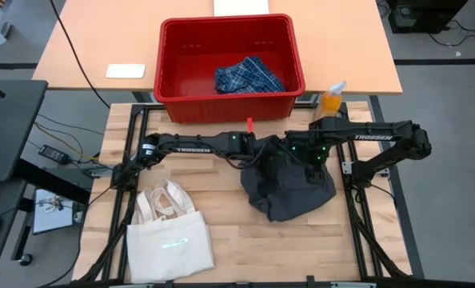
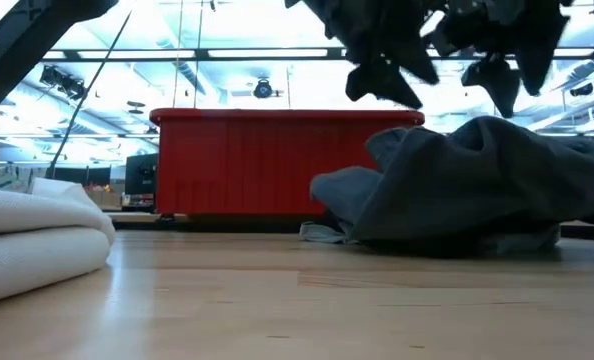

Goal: Fold laundry
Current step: Remove the gray pants from the red organizer bin

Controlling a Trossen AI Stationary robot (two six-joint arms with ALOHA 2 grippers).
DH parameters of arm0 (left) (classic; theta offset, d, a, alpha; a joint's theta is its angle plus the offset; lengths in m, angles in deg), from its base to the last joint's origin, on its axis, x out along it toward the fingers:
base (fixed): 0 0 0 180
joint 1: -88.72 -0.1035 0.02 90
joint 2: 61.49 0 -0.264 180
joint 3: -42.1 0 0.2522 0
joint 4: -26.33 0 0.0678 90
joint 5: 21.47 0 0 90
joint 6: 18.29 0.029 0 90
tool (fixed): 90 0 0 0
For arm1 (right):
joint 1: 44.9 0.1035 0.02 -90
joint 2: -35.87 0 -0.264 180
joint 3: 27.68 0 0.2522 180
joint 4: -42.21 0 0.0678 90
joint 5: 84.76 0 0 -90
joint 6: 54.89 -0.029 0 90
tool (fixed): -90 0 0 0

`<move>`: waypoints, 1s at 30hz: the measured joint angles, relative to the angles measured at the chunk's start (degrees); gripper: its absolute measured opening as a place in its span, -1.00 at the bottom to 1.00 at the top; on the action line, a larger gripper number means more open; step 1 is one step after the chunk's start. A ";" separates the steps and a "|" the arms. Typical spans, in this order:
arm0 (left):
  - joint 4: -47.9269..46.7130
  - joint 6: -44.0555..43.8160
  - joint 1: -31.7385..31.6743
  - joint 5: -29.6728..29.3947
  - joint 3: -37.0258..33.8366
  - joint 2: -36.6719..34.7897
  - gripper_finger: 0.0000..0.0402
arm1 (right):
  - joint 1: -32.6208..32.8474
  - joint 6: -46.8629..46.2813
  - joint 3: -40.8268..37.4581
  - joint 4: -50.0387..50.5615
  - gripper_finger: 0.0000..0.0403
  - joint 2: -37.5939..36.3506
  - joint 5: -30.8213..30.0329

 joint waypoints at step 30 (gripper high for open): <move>11.69 3.45 -5.37 -4.97 -17.52 -9.56 -0.05 | -10.05 -3.74 -4.36 -11.21 0.31 -15.68 -3.48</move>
